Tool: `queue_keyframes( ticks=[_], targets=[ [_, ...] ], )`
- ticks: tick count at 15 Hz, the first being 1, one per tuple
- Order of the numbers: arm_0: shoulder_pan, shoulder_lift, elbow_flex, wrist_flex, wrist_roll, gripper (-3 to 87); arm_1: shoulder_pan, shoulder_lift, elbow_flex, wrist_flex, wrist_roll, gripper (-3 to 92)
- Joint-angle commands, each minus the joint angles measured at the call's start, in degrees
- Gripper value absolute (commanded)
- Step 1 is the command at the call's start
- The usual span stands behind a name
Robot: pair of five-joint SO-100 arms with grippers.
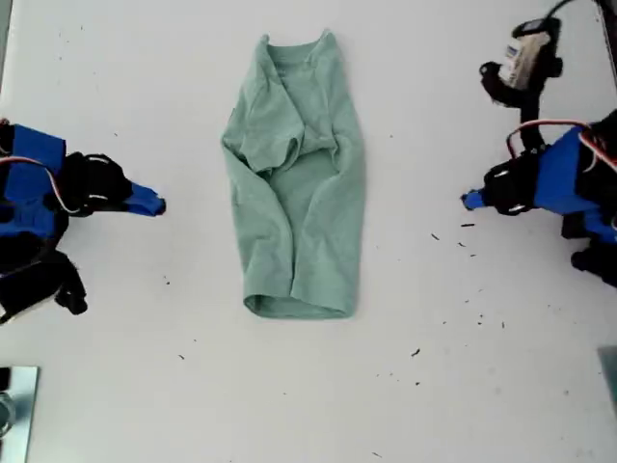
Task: Fold t shirt
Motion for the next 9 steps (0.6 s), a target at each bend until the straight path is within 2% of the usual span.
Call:
queue_keyframes(
  ticks=[1, 2, 3, 4, 6, 9],
  targets=[
    [9.0, -14.2, -26.0, 1.7, -0.4, -0.2, -10.0, -29.7, -45.2, 8.1, 3.9, 13.0],
    [13.2, -23.1, -34.0, 0.9, -0.3, 3.5, -13.2, -40.8, -58.2, 13.4, 6.7, 24.8],
    [16.6, -31.9, -41.6, 0.7, 0.6, 22.2, -15.4, -48.7, -67.4, 15.5, 7.3, 34.3],
    [19.2, -40.0, -49.6, 2.1, 2.1, 26.6, -17.4, -55.3, -75.8, 18.8, 9.0, 35.2],
    [21.6, -51.5, -59.1, 4.6, 1.8, 29.2, -19.9, -62.5, -83.4, 21.7, 12.0, 37.2],
    [19.8, -62.7, -59.4, 3.4, 3.4, 30.2, -20.8, -67.6, -84.6, 19.9, 13.2, 36.0]
  ],
)
